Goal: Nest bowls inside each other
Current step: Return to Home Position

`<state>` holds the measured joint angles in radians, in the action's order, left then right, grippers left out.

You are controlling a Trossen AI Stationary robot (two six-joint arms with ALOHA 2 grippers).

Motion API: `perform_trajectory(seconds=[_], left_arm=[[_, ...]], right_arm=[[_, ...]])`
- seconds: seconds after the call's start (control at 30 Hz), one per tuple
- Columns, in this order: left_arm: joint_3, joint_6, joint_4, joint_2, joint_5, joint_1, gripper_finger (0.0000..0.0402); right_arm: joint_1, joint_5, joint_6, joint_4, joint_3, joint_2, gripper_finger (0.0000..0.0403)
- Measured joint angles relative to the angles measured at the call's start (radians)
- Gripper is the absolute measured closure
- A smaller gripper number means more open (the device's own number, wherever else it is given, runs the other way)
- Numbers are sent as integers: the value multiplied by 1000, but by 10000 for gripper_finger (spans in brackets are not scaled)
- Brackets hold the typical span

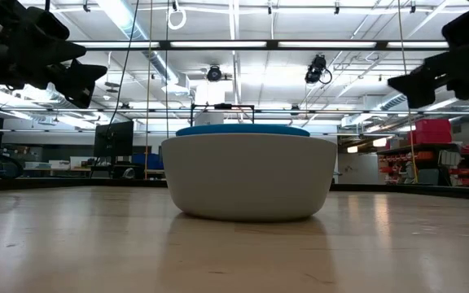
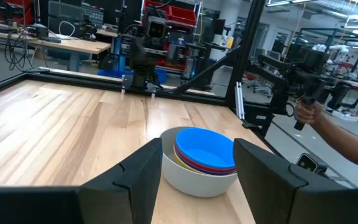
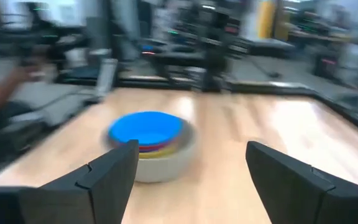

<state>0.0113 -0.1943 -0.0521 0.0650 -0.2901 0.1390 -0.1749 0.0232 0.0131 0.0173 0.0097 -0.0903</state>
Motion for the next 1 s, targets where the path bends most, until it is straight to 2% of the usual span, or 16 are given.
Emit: perform_trajectory(seconds=[0.17,0.37,0.67,1.0], left_arm=[[0,2,0,0,0,0,195],[0,3,-3,0,0,0,195],[0,11,-12,0,6,0,195],[-2,51,-15,0,81,0,195]], right_arm=[[12,160,-2,24,0,-3,91],[26,231,77,32,0,-4,96],[33,236,82,34,0,-4,113],[33,236,82,35,0,-4,131]])
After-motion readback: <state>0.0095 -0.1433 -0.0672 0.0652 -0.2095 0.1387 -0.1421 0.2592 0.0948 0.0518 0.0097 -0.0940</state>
